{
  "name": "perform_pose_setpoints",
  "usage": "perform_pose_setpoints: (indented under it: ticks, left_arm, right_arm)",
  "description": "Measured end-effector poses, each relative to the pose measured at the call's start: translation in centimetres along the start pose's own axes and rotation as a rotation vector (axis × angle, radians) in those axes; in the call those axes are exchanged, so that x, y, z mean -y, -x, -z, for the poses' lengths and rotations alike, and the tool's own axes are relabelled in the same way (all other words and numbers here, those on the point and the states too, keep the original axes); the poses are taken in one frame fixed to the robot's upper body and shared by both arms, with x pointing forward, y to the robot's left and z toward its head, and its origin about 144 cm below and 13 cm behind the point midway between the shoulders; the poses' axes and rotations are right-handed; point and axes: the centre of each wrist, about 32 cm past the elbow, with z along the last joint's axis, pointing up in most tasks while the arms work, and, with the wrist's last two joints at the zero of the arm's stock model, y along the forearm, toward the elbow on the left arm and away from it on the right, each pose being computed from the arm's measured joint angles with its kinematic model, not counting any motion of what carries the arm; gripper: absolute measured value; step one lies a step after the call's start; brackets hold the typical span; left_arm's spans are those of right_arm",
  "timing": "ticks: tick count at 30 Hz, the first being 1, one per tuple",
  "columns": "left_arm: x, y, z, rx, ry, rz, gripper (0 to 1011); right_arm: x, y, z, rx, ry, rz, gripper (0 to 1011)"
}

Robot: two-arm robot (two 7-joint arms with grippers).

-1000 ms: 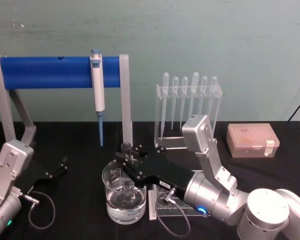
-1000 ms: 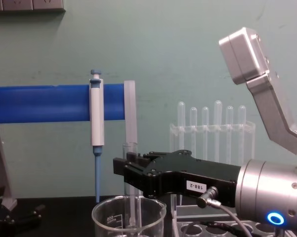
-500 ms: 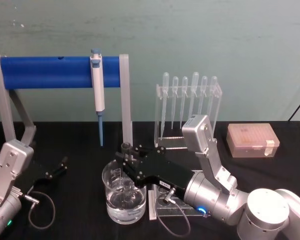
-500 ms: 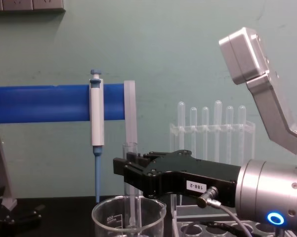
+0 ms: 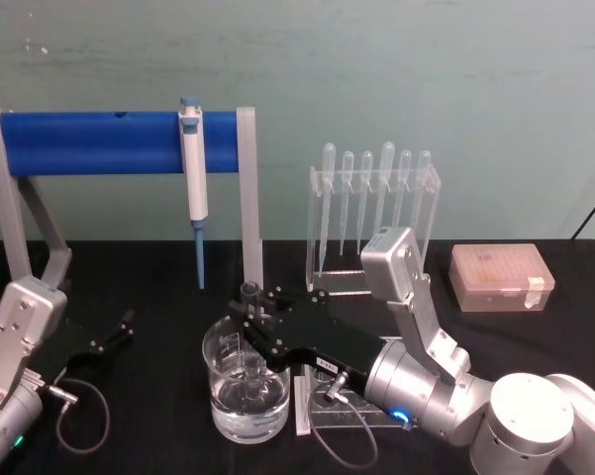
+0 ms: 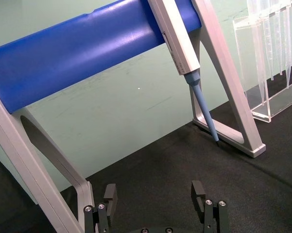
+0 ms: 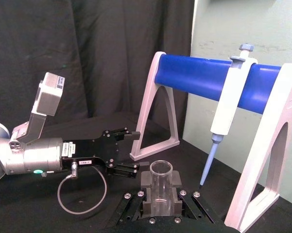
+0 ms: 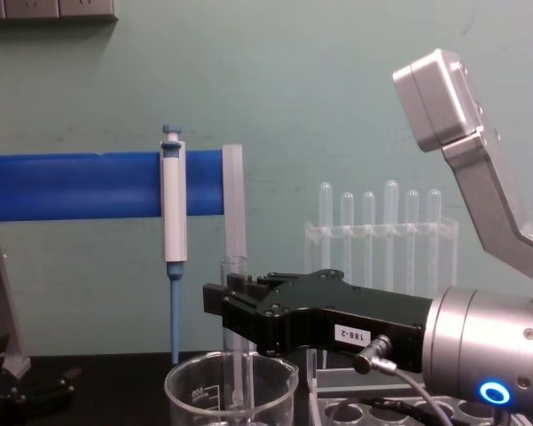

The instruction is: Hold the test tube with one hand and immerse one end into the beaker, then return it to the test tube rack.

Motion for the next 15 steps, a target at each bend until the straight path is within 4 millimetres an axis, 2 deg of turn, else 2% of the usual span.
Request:
perform_pose_setpoints:
  ticks: [15]
  left_arm:
    - [0.0, 0.0, 0.0, 0.0, 0.0, 0.0, 1000]
  right_arm:
    - [0.12, -0.23, -0.56, -0.01, -0.017, 0.01, 224]
